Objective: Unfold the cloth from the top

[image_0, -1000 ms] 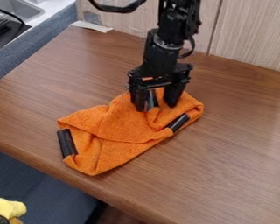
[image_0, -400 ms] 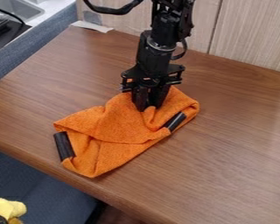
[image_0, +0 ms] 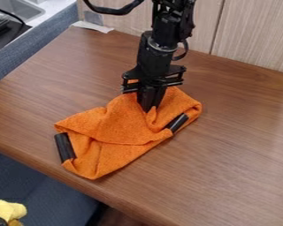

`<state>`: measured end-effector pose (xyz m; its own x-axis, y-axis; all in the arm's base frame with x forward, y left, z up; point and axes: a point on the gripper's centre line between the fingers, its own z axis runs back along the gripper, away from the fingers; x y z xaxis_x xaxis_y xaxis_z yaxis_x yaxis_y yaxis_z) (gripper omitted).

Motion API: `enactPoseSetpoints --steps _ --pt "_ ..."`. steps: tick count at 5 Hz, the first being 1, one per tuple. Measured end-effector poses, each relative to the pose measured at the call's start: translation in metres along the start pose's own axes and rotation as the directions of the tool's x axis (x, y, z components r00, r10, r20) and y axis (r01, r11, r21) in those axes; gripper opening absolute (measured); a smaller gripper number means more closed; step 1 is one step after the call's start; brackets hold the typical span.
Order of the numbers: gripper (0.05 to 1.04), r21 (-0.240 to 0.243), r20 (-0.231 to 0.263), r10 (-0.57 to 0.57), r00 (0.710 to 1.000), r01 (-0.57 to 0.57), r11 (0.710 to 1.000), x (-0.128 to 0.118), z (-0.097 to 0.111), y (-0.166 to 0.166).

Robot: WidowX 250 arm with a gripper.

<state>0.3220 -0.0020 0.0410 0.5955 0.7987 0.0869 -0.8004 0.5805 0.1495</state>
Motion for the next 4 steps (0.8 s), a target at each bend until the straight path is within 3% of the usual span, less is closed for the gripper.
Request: enactPoseSetpoints --steps 2,4 --pt "0.073 -0.066 -0.011 -0.041 0.999 0.040 0.997 -0.006 0.018 -0.022" --pt "0.073 -0.228 -0.002 -0.050 0.999 0.048 0.972 -0.001 0.069 -0.063"
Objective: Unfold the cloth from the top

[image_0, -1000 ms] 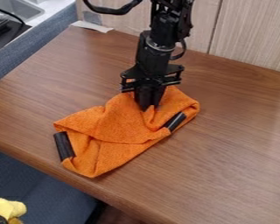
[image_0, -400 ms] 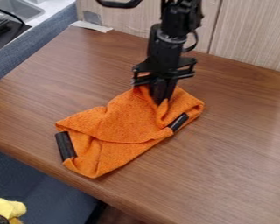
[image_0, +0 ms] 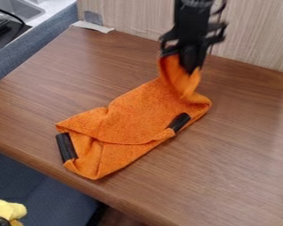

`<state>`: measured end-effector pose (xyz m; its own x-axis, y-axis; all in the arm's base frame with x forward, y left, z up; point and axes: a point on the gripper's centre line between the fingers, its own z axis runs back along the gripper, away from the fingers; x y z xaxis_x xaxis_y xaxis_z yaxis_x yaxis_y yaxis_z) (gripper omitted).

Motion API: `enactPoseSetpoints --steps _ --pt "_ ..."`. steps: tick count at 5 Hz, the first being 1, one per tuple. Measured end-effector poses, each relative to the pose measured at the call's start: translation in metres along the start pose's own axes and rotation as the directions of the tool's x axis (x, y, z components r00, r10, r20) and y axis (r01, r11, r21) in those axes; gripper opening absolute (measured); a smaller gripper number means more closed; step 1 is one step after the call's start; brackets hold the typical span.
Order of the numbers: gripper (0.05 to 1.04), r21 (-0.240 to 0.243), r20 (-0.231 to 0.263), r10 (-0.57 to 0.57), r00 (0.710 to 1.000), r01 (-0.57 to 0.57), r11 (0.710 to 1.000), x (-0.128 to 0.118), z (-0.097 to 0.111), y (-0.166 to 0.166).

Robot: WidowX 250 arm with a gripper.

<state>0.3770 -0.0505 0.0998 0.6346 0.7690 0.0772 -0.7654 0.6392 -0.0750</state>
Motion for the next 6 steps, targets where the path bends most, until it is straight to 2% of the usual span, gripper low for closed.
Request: enactPoseSetpoints --steps 2,3,5,6 --pt "0.073 -0.039 0.007 -0.037 0.999 0.037 0.999 0.006 -0.013 -0.049" --pt "0.073 -0.028 0.004 -0.030 1.000 0.030 0.999 0.010 -0.036 -0.061" --pt "0.093 -0.031 0.009 -0.019 1.000 0.019 0.999 0.018 -0.063 -0.075" --pt "0.266 0.008 -0.022 -0.062 0.998 0.062 0.998 0.020 -0.067 -0.080"
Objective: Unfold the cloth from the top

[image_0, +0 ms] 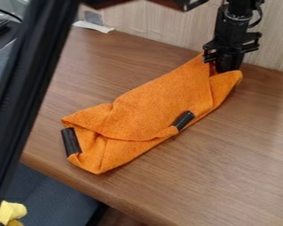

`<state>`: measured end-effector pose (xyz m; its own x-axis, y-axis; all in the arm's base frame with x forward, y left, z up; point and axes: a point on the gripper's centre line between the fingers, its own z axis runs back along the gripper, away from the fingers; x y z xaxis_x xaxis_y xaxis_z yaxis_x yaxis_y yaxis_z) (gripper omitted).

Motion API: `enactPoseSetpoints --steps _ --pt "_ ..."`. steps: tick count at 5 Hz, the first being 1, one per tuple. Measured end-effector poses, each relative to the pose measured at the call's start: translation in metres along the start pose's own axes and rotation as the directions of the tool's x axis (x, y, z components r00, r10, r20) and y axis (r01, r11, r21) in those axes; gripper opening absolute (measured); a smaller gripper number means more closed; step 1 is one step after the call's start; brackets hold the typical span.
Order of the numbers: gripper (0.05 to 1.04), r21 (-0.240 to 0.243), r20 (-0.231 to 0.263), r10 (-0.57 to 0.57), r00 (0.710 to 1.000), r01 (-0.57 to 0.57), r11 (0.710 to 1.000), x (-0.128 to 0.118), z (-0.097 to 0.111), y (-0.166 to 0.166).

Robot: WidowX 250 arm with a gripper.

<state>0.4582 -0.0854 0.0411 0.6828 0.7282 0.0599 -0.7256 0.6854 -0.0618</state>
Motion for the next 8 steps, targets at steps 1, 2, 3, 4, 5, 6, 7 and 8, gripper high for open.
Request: enactPoseSetpoints --steps 1,2,3,4,5,6,7,8 --pt "0.536 -0.011 0.005 0.026 1.000 -0.026 1.000 -0.002 -0.003 0.003" --pt "0.815 -0.007 0.012 0.029 1.000 -0.029 1.000 -0.001 -0.002 0.004" --pt "1.015 -0.027 0.021 0.029 0.999 -0.028 0.999 -0.004 0.008 0.008" --pt "1.012 -0.047 0.015 0.016 1.000 -0.016 0.999 -0.006 0.013 0.008" --pt "1.007 -0.072 0.022 -0.004 1.000 0.006 0.997 -0.007 0.019 0.005" --pt "1.005 -0.123 0.069 -0.004 0.998 0.013 0.992 -0.003 0.049 0.005" --pt "1.005 -0.167 0.078 -0.004 0.997 0.018 0.986 -0.008 0.074 0.007" --pt "1.003 -0.137 0.111 -0.011 0.994 0.027 0.990 -0.008 0.094 0.022"
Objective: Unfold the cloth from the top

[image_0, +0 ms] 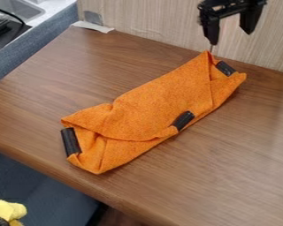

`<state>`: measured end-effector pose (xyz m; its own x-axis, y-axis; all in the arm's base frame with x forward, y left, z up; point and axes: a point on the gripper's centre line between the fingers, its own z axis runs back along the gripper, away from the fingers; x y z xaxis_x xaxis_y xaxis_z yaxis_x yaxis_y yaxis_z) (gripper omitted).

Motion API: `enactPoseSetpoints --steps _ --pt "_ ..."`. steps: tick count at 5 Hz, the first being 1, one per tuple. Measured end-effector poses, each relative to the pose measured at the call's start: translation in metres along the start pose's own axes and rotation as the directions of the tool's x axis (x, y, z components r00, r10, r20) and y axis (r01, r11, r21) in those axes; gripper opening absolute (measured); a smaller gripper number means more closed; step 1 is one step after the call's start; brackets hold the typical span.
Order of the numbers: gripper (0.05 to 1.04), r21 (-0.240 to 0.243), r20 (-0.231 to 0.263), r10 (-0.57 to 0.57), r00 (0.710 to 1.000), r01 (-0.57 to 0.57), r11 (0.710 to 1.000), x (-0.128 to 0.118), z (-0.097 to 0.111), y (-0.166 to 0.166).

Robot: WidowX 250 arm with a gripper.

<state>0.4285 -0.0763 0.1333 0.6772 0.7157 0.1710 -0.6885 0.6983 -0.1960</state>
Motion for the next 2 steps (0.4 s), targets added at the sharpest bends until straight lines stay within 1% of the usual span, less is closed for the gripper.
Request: enactPoseSetpoints --steps 2 --pt "1.001 -0.001 0.002 -0.002 1.000 0.002 1.000 -0.0003 0.0013 -0.0003"
